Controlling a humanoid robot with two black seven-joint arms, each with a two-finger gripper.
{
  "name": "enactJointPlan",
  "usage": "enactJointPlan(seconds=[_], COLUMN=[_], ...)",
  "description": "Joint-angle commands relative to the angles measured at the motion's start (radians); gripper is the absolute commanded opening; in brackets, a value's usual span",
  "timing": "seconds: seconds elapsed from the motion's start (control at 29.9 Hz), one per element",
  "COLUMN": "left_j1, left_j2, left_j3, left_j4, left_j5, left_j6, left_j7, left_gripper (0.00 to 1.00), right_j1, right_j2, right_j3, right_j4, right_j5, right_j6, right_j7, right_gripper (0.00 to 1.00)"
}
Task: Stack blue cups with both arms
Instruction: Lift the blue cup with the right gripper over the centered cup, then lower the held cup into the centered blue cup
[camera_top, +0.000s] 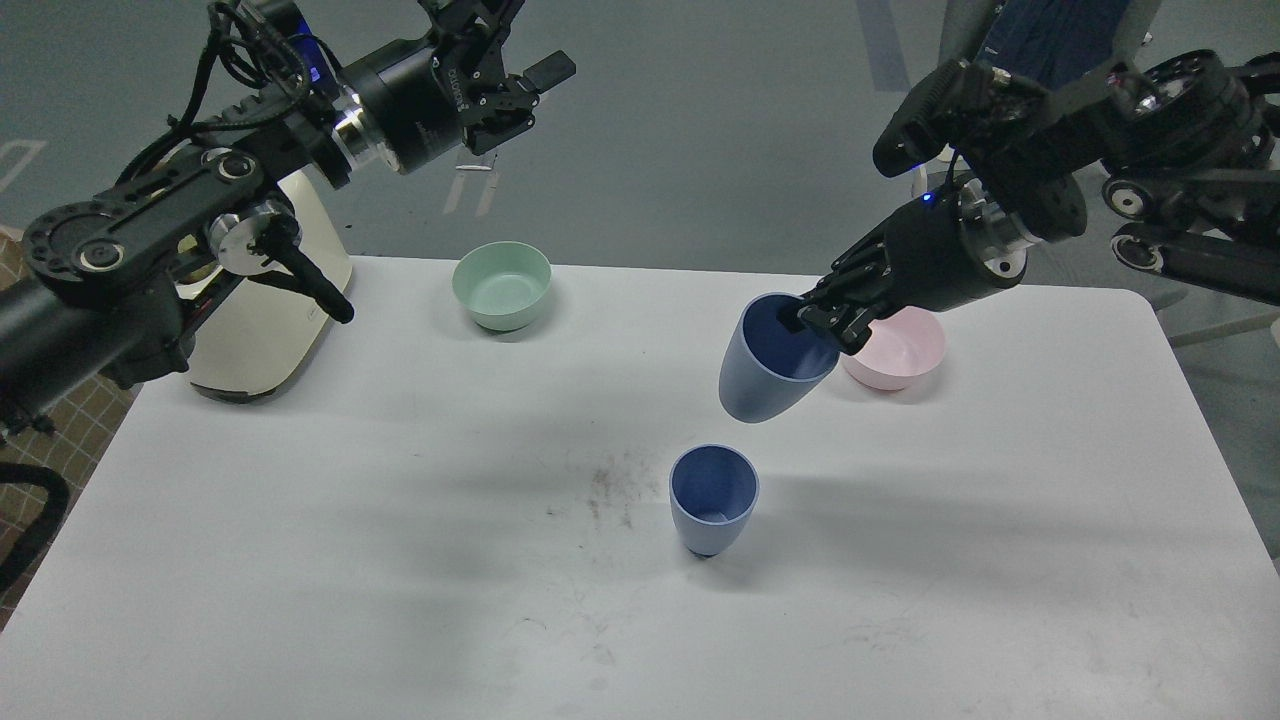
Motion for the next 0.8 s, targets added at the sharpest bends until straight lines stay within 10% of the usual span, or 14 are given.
enactJointPlan(seconds=[0.0,0.77], left_j1=[-0.001,-0.001], left_j2=[0.002,0.025], left_j3=[0.002,-0.006], left_j4=[0.0,-0.003], left_j5=[0.0,0.0], left_j6=[0.0,-0.002], left_j7=[0.005,0.005], left_gripper=[0.97,0.97], right_j1=[0.028,0.03], right_j2=[0.023,0.138], right_j3=[-0.025,-0.088], right_j4=[0.032,0.054], right_j5=[0.004,0.061], right_j6=[0.001,0.021], right_j7=[0.0,0.0], right_gripper=[0.0,0.0])
